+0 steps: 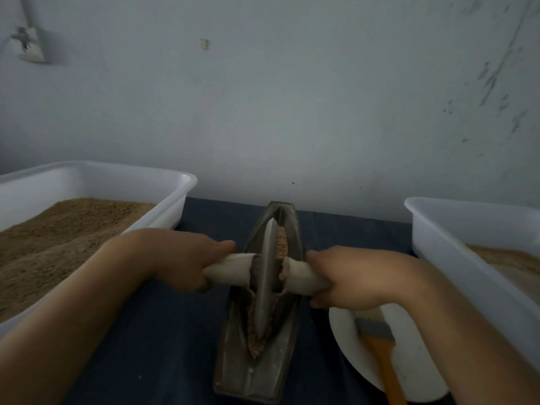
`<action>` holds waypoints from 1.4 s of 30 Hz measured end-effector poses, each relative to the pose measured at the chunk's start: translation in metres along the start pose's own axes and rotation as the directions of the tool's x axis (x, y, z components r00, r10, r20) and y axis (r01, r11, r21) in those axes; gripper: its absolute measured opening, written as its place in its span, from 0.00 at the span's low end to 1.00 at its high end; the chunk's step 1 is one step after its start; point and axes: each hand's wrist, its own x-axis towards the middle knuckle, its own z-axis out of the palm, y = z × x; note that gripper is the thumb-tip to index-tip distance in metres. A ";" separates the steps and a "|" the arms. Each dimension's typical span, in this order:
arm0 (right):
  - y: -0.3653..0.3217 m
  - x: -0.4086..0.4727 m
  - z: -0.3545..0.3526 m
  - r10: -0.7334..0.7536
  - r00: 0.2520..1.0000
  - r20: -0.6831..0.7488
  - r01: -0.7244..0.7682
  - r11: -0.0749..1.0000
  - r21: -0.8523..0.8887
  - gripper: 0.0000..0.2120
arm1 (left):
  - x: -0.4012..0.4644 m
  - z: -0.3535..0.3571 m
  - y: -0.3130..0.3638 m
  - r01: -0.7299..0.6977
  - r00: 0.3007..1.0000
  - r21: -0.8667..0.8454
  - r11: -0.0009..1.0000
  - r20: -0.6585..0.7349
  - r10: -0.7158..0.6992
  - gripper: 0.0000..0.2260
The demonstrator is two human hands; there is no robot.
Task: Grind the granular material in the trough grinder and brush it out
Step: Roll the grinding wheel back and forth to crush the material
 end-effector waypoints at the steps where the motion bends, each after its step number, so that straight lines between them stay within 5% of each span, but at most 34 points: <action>1: 0.001 0.003 0.001 0.008 1.000 -0.014 -0.007 1.000 0.009 0.11 | 0.003 0.001 -0.001 0.005 1.000 -0.013 1.000 -0.012 -0.005 0.14; 6: 0.013 0.026 0.015 0.084 0.969 -0.232 -0.088 0.996 -0.009 0.13 | 0.033 0.011 -0.007 0.095 0.959 0.089 0.991 -0.276 -0.067 0.16; 10: 0.025 0.044 0.030 0.074 0.863 -0.499 -0.150 0.982 -0.113 0.13 | 0.060 0.026 -0.011 0.224 0.805 0.183 0.957 -0.588 -0.076 0.17; 14: 0.027 0.052 0.035 0.078 0.805 -0.588 -0.168 0.981 -0.101 0.13 | 0.070 0.036 -0.012 0.257 0.658 0.194 0.947 -0.753 -0.024 0.18; 18: 0.024 0.044 0.031 0.055 0.853 -0.519 -0.146 0.980 -0.138 0.12 | 0.063 0.033 -0.014 0.230 0.736 0.198 0.953 -0.676 -0.037 0.19; 24: 0.007 0.015 0.012 0.059 0.984 -0.168 -0.063 0.998 -0.016 0.14 | 0.022 0.012 -0.002 0.066 0.971 0.102 0.993 -0.237 -0.040 0.16; 30: -0.003 -0.007 0.001 -0.019 1.000 -0.018 0.019 1.000 0.012 0.13 | -0.008 0.003 0.003 0.008 1.000 0.069 0.998 -0.026 -0.006 0.12; 37: 0.011 0.022 0.015 0.060 0.973 -0.225 -0.063 0.998 -0.007 0.09 | 0.028 0.013 -0.005 0.095 0.966 0.078 0.992 -0.248 -0.073 0.16; 42: 0.029 0.047 0.031 0.076 0.866 -0.495 -0.145 0.984 -0.104 0.11 | 0.063 0.029 -0.012 0.232 0.770 0.193 0.953 -0.635 -0.060 0.17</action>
